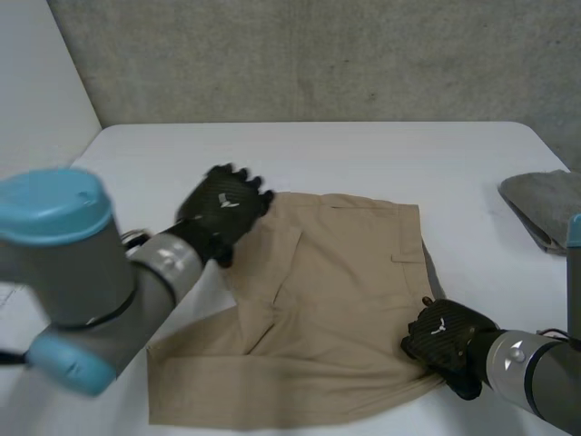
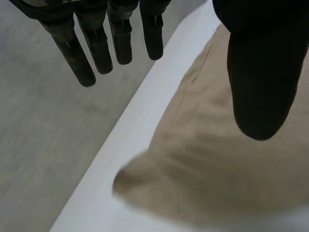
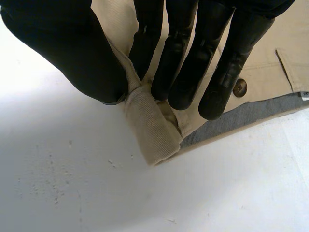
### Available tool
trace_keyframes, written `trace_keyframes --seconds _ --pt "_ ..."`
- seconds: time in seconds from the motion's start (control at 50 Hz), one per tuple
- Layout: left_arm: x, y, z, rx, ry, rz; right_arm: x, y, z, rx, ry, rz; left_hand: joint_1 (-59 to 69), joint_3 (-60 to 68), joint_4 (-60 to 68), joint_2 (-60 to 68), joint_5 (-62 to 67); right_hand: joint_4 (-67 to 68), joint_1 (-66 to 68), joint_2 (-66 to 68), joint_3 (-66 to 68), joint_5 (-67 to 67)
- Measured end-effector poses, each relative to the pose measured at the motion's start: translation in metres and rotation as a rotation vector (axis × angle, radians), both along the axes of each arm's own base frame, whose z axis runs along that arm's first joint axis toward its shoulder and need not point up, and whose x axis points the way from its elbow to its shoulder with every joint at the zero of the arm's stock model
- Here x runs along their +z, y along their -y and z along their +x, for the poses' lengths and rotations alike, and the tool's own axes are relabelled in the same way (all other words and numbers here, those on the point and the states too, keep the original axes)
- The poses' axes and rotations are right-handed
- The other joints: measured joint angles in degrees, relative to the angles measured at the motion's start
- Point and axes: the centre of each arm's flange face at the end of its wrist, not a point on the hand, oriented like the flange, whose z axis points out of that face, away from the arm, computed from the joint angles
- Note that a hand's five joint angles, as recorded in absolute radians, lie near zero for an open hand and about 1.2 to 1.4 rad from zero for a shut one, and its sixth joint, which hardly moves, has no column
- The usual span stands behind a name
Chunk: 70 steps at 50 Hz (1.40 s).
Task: Fold the laundry.
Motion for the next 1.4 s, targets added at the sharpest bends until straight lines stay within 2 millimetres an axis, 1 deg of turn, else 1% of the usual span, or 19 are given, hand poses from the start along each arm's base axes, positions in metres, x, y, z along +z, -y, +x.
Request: trace_keyframes --seconds 0.12,0.3,0.36,0.38,0.42,0.44,0.48,0.52,0.74,0.78,0.8,0.82,0.86,0.96,1.04,1.14,1.2,1.34,1.4 --pt "-0.029 0.029 -0.029 -0.15 -0.003 0.051 -0.008 0.0 0.0 0.001 0.0 -0.001 0.0 0.09 0.13 0.08 0.05 0.0 0.0 0.0 0.0 0.0" --pt "-0.065 0.05 -0.047 -0.233 0.08 0.113 -0.01 0.001 0.001 0.0 0.003 -0.01 0.35 0.62 0.51 0.63 0.5 0.0 0.0 0.0 0.0 0.0" --pt "-0.073 0.056 -0.048 -0.228 0.111 0.123 -0.01 0.002 0.001 -0.002 0.004 -0.012 14.09 13.17 12.2 13.23 12.14 0.0 0.0 0.0 0.0 -0.01" --pt "-0.075 0.057 -0.048 -0.222 0.119 0.124 -0.01 0.002 0.001 -0.002 0.004 -0.013 28.28 25.04 24.95 25.19 24.62 0.0 0.0 0.0 0.0 0.0" --pt "-0.076 0.06 -0.047 -0.206 0.13 0.124 -0.01 0.002 0.001 -0.002 0.005 -0.013 28.28 25.04 24.95 25.19 24.62 0.0 0.0 0.0 0.0 0.0" --pt "-0.078 0.064 -0.046 -0.18 0.142 0.121 -0.01 0.002 0.001 -0.003 0.005 -0.014 42.79 39.5 39.56 39.71 39.18 0.0 0.0 0.0 0.0 -0.01" --pt "-0.078 0.069 -0.043 -0.143 0.155 0.114 -0.01 0.003 0.0 -0.003 0.005 -0.015 46.9 48.25 48.41 48.49 46.61 0.0 0.0 0.0 0.0 0.0" --pt "-0.078 0.073 -0.04 -0.11 0.168 0.107 -0.01 0.003 0.0 -0.003 0.006 -0.017 46.9 48.89 49.01 49.1 46.61 0.0 0.0 0.0 0.0 0.0" --pt "-0.068 0.087 -0.004 0.078 0.274 0.051 -0.009 0.004 0.001 -0.003 0.008 -0.026 44.74 47.05 47.12 47.28 45.06 0.0 0.0 0.0 0.0 0.0" --pt "-0.063 0.087 0.0 0.097 0.271 0.037 -0.009 0.004 0.001 -0.002 0.008 -0.025 25.3 28.97 28.66 27.59 28.15 0.0 0.0 0.0 0.0 0.0" --pt "-0.061 0.087 0.001 0.101 0.266 0.03 -0.009 0.004 0.001 -0.002 0.008 -0.025 25.3 28.97 28.66 27.59 28.15 0.0 0.0 0.0 0.0 0.0" --pt "-0.058 0.087 0.002 0.102 0.253 0.019 -0.009 0.004 0.001 -0.002 0.008 -0.025 6.5 11.74 11.06 10.35 10.85 0.0 0.0 0.0 0.0 0.0" --pt "-0.052 0.086 0.001 0.084 0.218 0.0 -0.009 0.004 0.001 -0.002 0.009 -0.026 -1.52 1.52 0.64 0.81 0.41 0.0 0.0 0.0 0.0 0.0" --pt "-0.037 0.082 -0.013 -0.028 0.104 -0.027 -0.01 0.004 0.001 -0.001 0.01 -0.032 -1.84 -1.25 -2.02 -1.49 -2.27 0.0 0.0 0.0 0.0 0.0" --pt "-0.035 0.083 -0.024 -0.099 0.057 -0.015 -0.01 0.005 0.002 -0.002 0.012 -0.038 -1.84 -1.25 -2.02 -1.49 -2.3 0.0 0.0 0.0 0.0 0.0" --pt "-0.049 0.086 -0.034 -0.139 0.065 0.041 -0.01 0.006 0.001 -0.003 0.013 -0.041 -1.84 -1.25 -2.03 -1.84 -2.5 0.0 0.0 0.0 0.0 0.0" --pt "-0.068 0.088 -0.038 -0.154 0.112 0.096 -0.01 0.006 0.001 -0.004 0.014 -0.044 -1.84 -1.25 -2.03 -1.84 -2.51 0.0 0.0 0.0 0.0 0.0" --pt "-0.088 0.092 -0.037 -0.153 0.214 0.103 -0.01 0.009 0.0 -0.011 0.017 -0.055 -0.48 -0.07 -0.52 -0.11 -0.48 0.0 0.0 0.0 0.0 0.0" --pt "-0.089 0.093 -0.036 -0.142 0.238 0.09 -0.01 0.012 0.0 -0.017 0.018 -0.061 13.77 12.1 12.0 12.13 11.17 0.0 0.0 0.0 0.0 -0.01"
